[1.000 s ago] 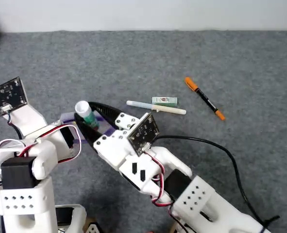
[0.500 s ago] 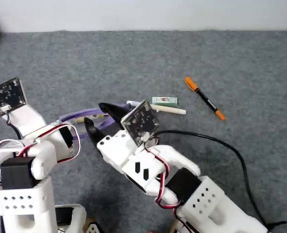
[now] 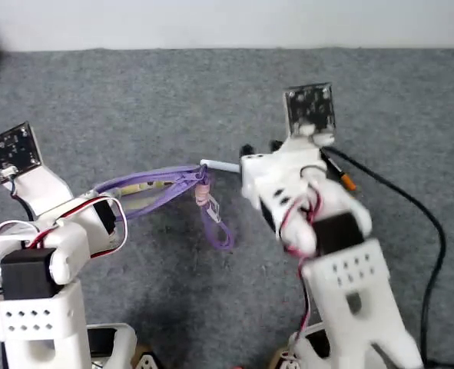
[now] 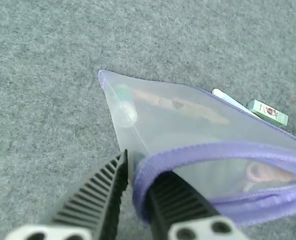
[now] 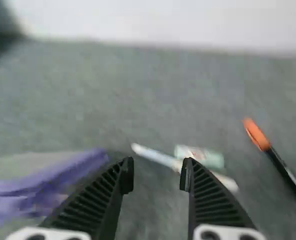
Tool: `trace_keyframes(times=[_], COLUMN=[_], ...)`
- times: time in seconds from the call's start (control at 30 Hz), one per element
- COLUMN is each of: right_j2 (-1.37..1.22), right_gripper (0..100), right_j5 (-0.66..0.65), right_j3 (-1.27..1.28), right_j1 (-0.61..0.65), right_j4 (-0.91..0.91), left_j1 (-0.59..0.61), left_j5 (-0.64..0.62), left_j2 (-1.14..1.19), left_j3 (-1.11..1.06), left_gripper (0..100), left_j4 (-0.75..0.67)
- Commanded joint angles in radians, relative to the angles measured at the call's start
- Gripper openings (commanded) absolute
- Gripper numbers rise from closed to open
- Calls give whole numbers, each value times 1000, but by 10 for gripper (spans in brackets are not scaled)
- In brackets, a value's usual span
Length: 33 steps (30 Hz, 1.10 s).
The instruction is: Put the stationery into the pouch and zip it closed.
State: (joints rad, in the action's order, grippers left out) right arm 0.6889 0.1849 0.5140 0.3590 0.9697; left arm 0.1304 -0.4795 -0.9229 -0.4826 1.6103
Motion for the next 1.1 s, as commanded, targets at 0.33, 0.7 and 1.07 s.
trace_keyframes(times=[0.33,0.7,1.07], right_j2=[-702,-1098,-1412], right_gripper=[330,332,332], right_j5=[-242,-491,-597], right_j3=[-486,-853,-1103], right_j1=[-67,-67,-53], right_j4=[214,328,334], left_j1=[-5,-5,-5], left_j5=[-9,-9,-9], left_j2=[3,2,2], left_j3=[58,21,21], left_gripper=[13,13,13], left_j4=[-21,-26,-28])
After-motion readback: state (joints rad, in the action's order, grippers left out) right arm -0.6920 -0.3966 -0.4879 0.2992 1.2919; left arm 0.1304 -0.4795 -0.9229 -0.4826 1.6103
